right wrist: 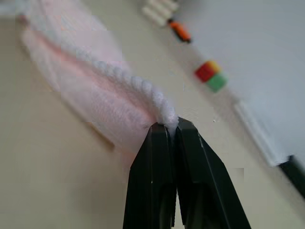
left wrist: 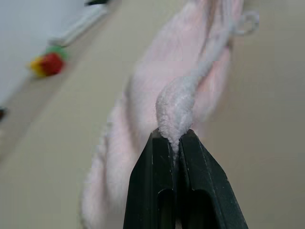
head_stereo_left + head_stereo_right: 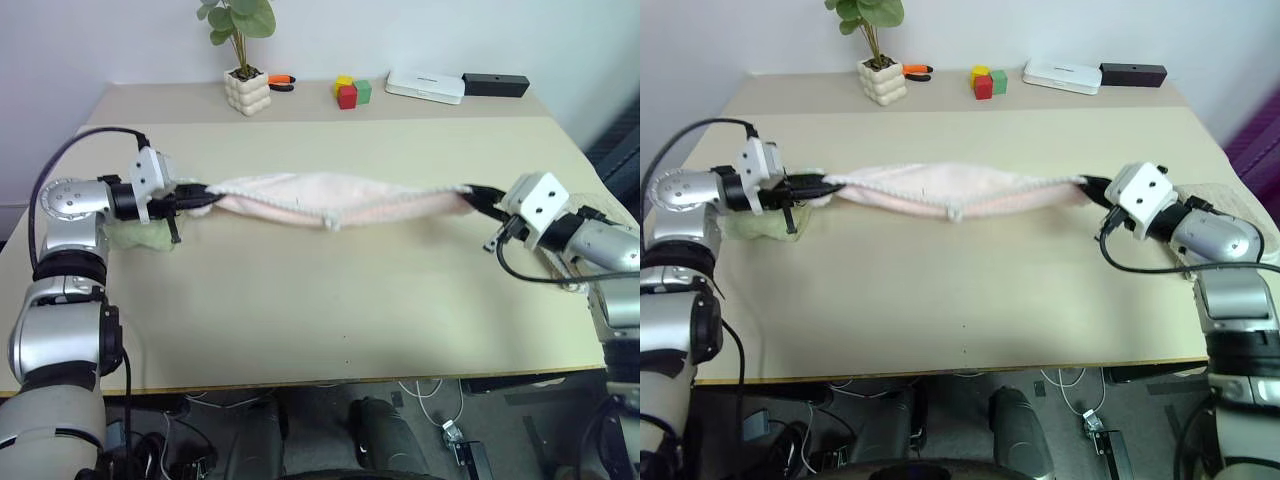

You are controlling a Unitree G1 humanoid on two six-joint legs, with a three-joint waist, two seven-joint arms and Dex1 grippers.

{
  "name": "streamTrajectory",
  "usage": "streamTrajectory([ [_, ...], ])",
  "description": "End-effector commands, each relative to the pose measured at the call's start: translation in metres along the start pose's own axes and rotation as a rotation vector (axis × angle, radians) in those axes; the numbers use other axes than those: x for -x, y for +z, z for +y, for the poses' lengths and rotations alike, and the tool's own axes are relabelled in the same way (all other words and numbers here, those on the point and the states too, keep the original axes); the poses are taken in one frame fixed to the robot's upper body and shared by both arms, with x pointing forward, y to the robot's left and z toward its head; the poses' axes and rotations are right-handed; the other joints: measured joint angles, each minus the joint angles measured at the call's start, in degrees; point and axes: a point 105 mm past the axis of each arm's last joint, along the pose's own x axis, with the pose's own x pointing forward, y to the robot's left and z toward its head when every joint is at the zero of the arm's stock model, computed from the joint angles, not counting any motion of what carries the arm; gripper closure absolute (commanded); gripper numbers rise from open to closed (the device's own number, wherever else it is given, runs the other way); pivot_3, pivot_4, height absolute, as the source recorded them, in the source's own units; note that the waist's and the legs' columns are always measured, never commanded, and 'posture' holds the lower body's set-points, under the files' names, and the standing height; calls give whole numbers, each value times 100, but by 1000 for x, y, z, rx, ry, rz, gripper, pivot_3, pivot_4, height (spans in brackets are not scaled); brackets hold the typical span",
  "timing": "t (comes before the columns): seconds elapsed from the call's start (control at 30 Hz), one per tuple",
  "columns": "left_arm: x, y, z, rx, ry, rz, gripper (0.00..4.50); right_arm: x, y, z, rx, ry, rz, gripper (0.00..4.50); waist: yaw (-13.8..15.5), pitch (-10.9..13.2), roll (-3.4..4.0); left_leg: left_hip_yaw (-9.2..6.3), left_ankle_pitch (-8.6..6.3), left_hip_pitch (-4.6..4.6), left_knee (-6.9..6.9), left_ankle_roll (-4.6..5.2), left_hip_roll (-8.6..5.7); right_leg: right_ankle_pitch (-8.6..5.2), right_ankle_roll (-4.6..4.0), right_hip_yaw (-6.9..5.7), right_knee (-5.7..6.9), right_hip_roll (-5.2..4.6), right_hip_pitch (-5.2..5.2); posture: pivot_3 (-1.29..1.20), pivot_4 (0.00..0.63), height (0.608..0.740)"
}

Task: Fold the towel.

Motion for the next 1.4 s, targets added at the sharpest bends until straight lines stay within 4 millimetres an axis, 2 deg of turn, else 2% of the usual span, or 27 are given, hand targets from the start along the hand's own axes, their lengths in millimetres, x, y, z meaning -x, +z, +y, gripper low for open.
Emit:
streamTrajectory([
  [0.03,8,-3,-26,-10,-135,11,4456,15,2,18,-1,104,26,4500,4,-7,1,-1,0,3,1,0,0,0,0,1,2,0,3,0,150,740],
  [0.13,14,-12,-50,21,-227,58,4456,28,-9,32,10,176,78,4500,5,-7,0,-1,-3,17,0,5,1,-1,-1,2,6,1,17,0,150,740],
  [0.3,28,-13,-78,36,-328,94,4456,57,-23,38,-44,312,160,4500,32,-6,-2,-2,-4,14,7,7,1,-1,-2,4,12,-2,14,0,150,740],
  [0.5,44,-8,-95,71,-357,71,4456,67,-24,47,-118,354,157,4500,20,-7,-2,-3,-6,20,4,9,2,-8,-14,3,11,-2,19,0,150,740],
  [0.57,51,-12,-100,86,-353,84,4456,74,-27,53,-145,380,171,4500,20,-7,-2,-3,-7,20,4,11,3,-8,-14,3,12,-1,16,0,150,740],
  [0.67,53,-10,-104,114,-340,54,4456,76,-30,53,-153,365,177,4500,27,-8,-1,-2,-7,21,5,11,3,-12,-20,3,13,-1,17,0,150,740],
  [0.8,47,-6,-93,112,-283,1,4456,67,-32,35,-145,275,161,4500,39,-7,-2,-1,-7,21,10,11,2,-13,-22,3,13,-1,17,0,150,740],
  [0.93,37,-7,-78,96,-218,-22,4456,50,-35,23,-105,236,166,4500,38,-8,-2,-1,-7,21,11,11,1,-10,-17,3,14,1,18,0,150,740],
  [1.1,26,-11,-60,113,-164,-28,4456,33,-39,14,-77,203,161,4500,31,-8,-2,-1,-7,21,10,11,1,-3,-3,3,15,3,17,0,150,740],
  [1.27,14,-17,-38,126,-97,9,4456,21,-50,7,-51,175,204,4500,33,-8,-2,-1,-7,18,11,11,0,-2,-2,3,15,3,15,0,150,740],
  [1.4,7,-24,-31,133,-82,59,4456,14,-56,0,-35,145,220,4500,21,-8,-2,-1,-7,17,10,11,-1,-2,-2,3,16,2,14,0,150,740],
])
